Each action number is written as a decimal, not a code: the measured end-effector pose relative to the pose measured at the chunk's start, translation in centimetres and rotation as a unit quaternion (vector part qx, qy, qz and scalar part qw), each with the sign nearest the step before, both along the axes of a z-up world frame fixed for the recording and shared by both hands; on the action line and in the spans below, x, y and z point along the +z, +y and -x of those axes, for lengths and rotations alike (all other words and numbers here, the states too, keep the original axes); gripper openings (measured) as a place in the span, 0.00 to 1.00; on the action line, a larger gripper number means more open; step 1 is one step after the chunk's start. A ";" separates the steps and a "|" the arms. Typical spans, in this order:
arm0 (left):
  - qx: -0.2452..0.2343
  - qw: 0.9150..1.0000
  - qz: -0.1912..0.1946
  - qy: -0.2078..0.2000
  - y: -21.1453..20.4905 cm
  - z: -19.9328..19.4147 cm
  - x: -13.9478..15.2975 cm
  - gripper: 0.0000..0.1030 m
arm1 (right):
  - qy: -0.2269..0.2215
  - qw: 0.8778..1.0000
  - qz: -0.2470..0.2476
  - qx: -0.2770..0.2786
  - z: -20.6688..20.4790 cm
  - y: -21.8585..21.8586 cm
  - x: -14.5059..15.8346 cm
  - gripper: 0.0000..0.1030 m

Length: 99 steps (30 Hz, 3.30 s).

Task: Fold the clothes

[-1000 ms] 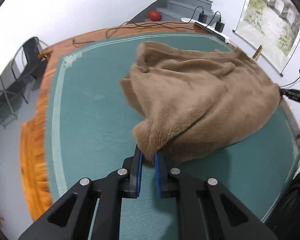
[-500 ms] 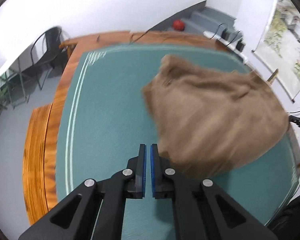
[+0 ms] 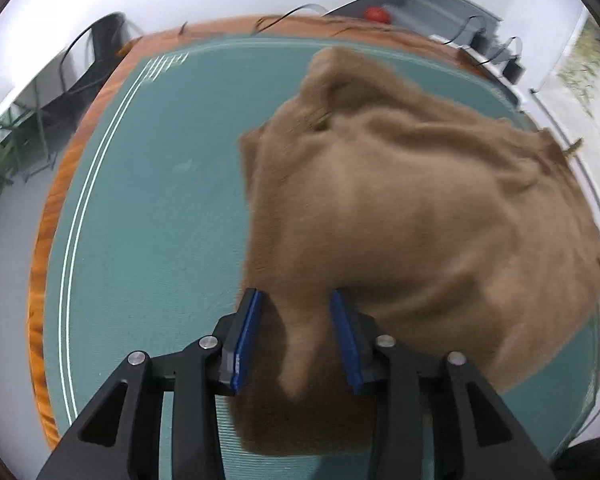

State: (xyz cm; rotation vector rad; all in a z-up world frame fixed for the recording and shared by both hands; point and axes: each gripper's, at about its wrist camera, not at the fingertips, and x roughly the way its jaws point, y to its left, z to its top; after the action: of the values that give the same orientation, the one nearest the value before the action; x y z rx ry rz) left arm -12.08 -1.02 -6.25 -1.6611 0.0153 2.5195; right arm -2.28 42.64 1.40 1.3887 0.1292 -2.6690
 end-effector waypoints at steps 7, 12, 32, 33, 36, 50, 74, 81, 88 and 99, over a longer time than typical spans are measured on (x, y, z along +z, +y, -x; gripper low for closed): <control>0.022 1.000 -0.001 -0.005 -1.1 0.3 -0.1 0.61 | -0.079 0.996 0.026 -0.017 1.1 2.1 -4.5 0.67; 0.013 0.999 0.000 0.036 0.7 0.6 3.8 0.61 | -0.091 0.995 0.035 -0.026 1.4 2.4 -4.2 0.67; 0.042 0.999 0.000 -0.026 3.5 12.0 0.3 0.62 | -0.114 0.992 0.058 -0.017 9.4 0.0 -5.2 0.67; 0.041 0.999 0.007 -0.027 3.8 12.2 0.3 0.62 | -0.115 0.991 0.063 -0.020 9.5 0.2 -5.2 0.67; 0.033 0.999 0.021 -0.020 4.8 11.9 1.2 0.62 | -0.119 0.992 0.046 -0.019 9.7 -0.5 -4.9 0.67; 0.046 0.997 -0.047 -0.036 5.5 14.3 1.0 0.62 | -0.111 0.993 0.033 -0.017 17.4 -3.5 -3.7 0.68; 0.050 0.997 -0.047 -0.022 7.0 14.1 1.7 0.64 | -0.094 0.993 0.073 0.001 18.2 -6.7 -2.1 0.70; 0.054 0.996 -0.059 -0.043 5.9 14.2 0.7 0.66 | -0.142 0.989 0.009 0.037 18.8 -11.0 -6.2 0.76; 0.036 0.995 -0.087 -0.017 6.9 11.6 3.5 0.70 | -0.129 0.991 0.007 0.027 18.1 -11.6 -4.9 0.77; -0.021 0.998 -0.041 -0.036 9.8 8.6 0.5 0.76 | -0.134 0.987 0.013 0.084 13.4 -15.3 -5.8 0.80</control>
State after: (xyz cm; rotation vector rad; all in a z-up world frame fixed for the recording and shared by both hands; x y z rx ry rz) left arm -20.66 8.79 -5.76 -1.7004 -0.0583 2.3937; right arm -15.70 27.31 -4.38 1.6334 0.1743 -2.3177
